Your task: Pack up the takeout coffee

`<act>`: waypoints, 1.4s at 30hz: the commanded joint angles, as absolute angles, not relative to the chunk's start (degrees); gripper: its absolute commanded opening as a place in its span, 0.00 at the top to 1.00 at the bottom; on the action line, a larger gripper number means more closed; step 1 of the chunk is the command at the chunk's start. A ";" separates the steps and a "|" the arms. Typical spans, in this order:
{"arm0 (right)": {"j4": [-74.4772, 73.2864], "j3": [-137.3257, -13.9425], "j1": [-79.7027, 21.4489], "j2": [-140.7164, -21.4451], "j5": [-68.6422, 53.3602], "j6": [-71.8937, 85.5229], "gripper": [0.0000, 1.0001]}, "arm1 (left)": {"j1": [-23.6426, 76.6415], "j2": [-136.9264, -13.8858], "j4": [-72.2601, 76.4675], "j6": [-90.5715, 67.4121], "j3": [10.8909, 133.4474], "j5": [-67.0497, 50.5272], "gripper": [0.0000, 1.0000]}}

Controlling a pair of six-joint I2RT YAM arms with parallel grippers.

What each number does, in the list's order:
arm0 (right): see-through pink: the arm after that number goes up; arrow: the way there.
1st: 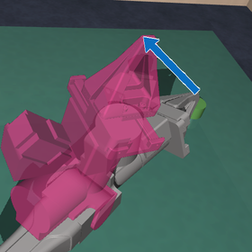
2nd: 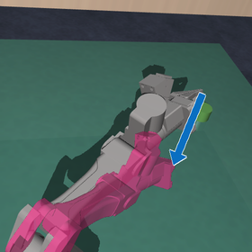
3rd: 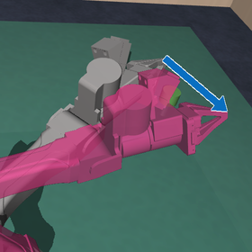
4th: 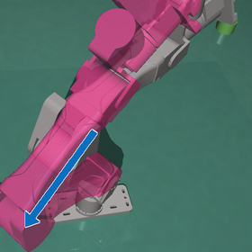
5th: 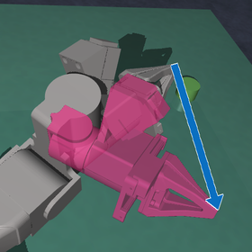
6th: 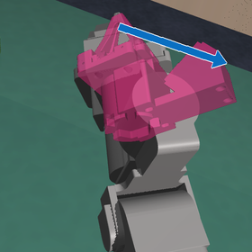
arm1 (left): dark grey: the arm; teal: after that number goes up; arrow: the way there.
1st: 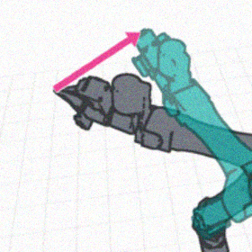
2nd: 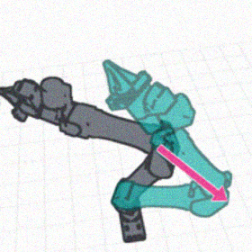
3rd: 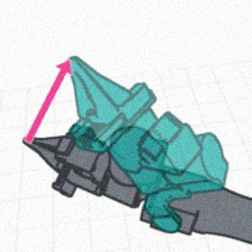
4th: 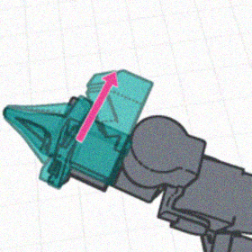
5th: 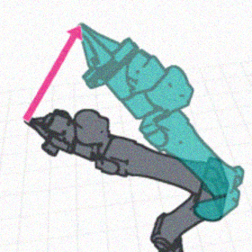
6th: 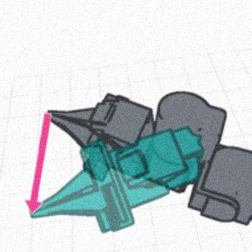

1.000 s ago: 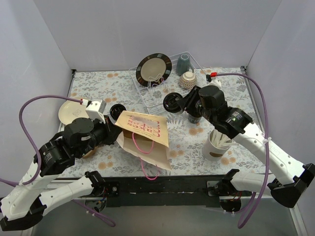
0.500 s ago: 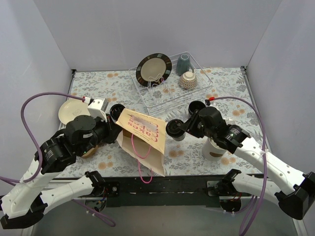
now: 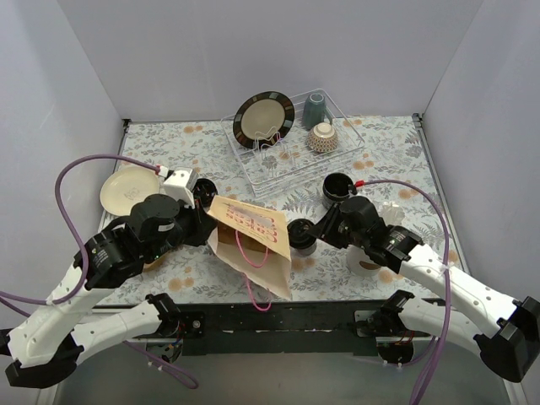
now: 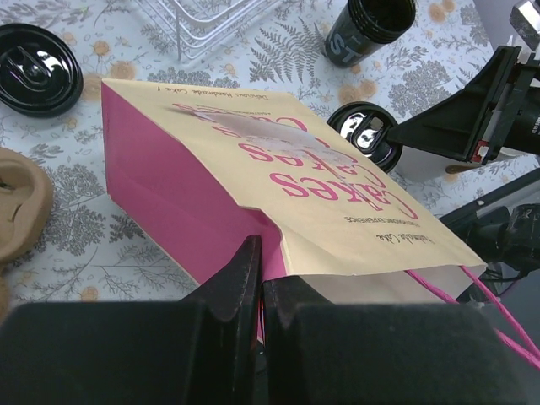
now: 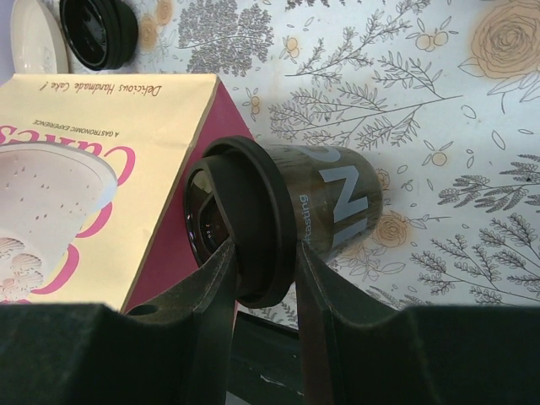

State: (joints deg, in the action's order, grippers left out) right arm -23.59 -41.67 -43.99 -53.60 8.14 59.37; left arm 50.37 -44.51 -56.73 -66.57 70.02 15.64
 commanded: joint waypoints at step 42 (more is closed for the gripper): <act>-39.37 -66.27 -57.04 -67.93 12.30 11.90 0.23 | 50.10 -44.83 -60.21 -70.84 74.97 20.48 1.00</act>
